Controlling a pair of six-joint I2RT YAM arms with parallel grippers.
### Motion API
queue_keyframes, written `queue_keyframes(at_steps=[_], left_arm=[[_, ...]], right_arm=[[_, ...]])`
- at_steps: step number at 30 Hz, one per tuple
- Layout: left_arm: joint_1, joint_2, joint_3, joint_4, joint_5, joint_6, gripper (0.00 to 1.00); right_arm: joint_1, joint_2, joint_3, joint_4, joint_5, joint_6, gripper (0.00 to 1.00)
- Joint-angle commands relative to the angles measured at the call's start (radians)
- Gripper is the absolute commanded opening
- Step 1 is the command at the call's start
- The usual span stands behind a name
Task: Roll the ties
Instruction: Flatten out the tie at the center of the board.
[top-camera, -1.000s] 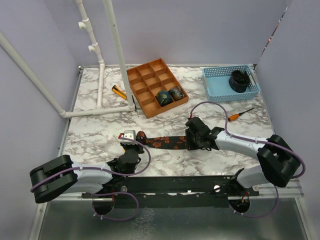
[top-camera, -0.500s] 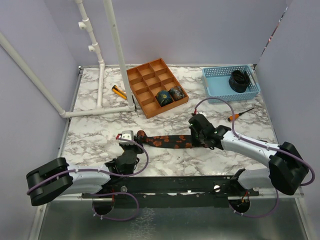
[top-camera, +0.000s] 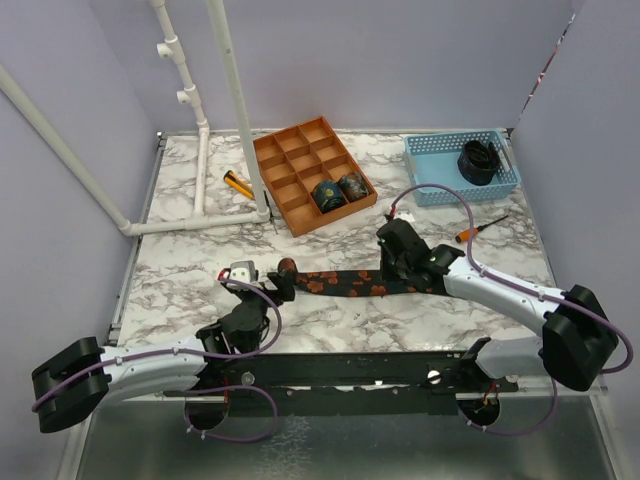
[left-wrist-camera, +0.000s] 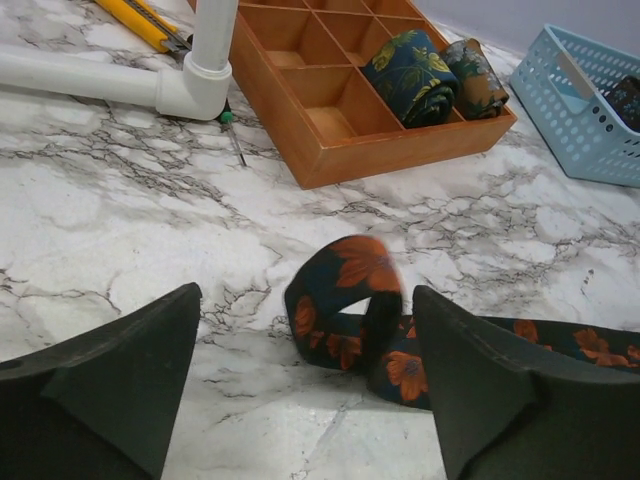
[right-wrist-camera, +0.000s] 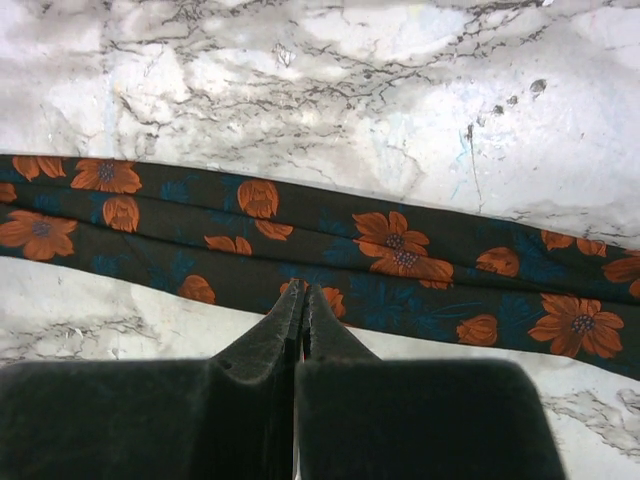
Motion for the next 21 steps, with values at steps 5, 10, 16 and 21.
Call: queue_keyframes(at_steps=[5,10,16,21], left_arm=[[-0.006,-0.159,0.025,-0.237,0.009,-0.094,0.99],[-0.006,-0.275,0.079,-0.4,-0.016,-0.122,0.99],[-0.006,-0.358,0.132,-0.543,-0.025,-0.204,0.99],[-0.006,-0.38,0.191,-0.693,-0.013,-0.3,0.99]], right_arm=[[0.005,0.03,0.048,0.065,0.052,0.006,0.0],[0.005,0.042,0.05,0.095,0.049,0.002,0.0],[0.006,0.092,0.043,0.108,-0.081,-0.04,0.08],[0.019,0.105,-0.011,0.108,-0.115,-0.044,0.4]])
